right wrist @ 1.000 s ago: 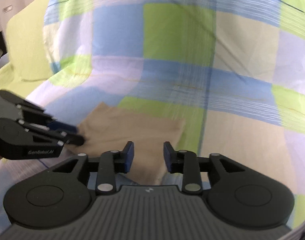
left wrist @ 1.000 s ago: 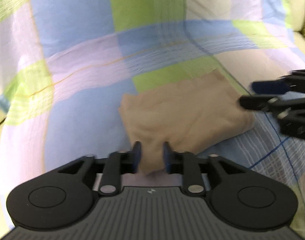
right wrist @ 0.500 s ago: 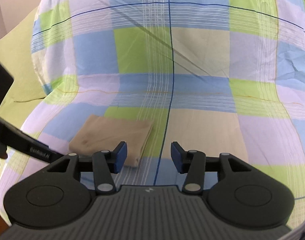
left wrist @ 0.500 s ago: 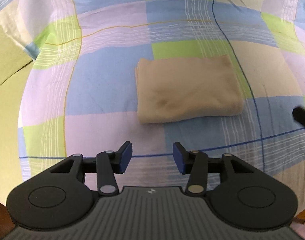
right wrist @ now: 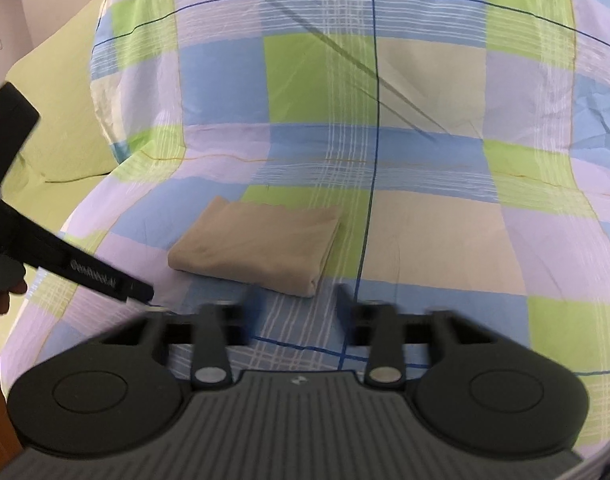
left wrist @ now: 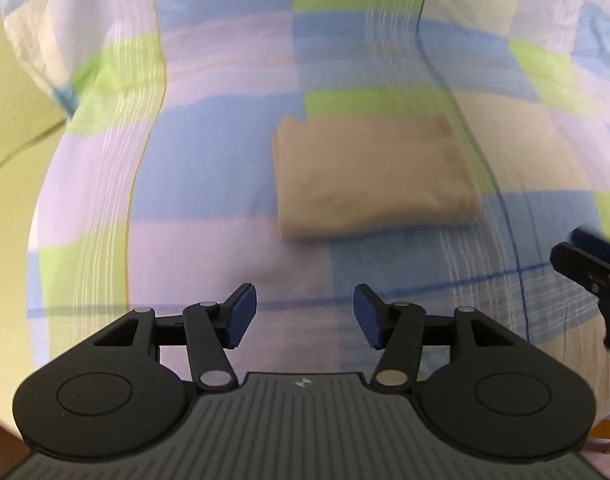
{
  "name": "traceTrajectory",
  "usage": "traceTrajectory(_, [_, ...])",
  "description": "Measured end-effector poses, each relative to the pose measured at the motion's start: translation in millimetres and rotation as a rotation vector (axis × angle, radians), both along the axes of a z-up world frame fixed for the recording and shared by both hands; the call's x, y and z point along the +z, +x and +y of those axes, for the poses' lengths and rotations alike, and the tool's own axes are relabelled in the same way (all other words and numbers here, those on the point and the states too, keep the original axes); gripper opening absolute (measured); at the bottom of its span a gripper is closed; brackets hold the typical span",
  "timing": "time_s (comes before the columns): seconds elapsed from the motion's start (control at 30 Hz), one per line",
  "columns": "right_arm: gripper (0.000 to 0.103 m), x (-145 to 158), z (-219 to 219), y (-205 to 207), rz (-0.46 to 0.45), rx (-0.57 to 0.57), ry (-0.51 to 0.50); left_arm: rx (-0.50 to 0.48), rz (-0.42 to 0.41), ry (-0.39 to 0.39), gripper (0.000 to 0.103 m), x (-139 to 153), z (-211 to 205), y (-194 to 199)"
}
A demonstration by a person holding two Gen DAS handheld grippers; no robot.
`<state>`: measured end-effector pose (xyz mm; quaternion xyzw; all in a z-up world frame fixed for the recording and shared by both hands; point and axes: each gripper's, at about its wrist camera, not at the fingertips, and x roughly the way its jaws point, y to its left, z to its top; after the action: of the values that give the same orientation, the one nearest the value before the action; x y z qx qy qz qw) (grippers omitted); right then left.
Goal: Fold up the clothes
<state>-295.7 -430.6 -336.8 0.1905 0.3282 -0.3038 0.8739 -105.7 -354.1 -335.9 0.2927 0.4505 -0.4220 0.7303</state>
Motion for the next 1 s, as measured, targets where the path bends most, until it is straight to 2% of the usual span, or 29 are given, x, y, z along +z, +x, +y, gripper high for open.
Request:
traceTrajectory(0.1, [0.01,-7,-6,5,-0.011,-0.011,0.008,-0.068,-0.06,-0.073,0.059,2,-10,2])
traceTrajectory(0.2, [0.01,-17,-19,15,-0.046,-0.037,0.007,-0.14,-0.101,-0.099,0.059,-5,-30,6])
traceTrajectory(0.33, [0.009,-29,-38,30,-0.074,-0.071,-0.002,-0.212,-0.142,-0.108,0.059,-19,-50,10])
traceTrajectory(0.47, [0.006,-39,-60,48,-0.094,-0.1,0.003,-0.267,-0.177,-0.078,0.059,-38,-62,9])
traceTrajectory(0.63, [0.001,-52,-86,68,-0.081,-0.106,-0.015,-0.262,-0.182,-0.087,0.06,-53,-53,5])
traceTrajectory(0.8, [0.001,-69,-105,83,-0.047,-0.119,0.012,-0.185,-0.151,-0.116,0.06,-60,-43,8])
traceTrajectory(1.0, [0.001,-80,-106,104,0.019,-0.028,0.007,-0.16,-0.176,-0.122,0.061,-58,-36,4])
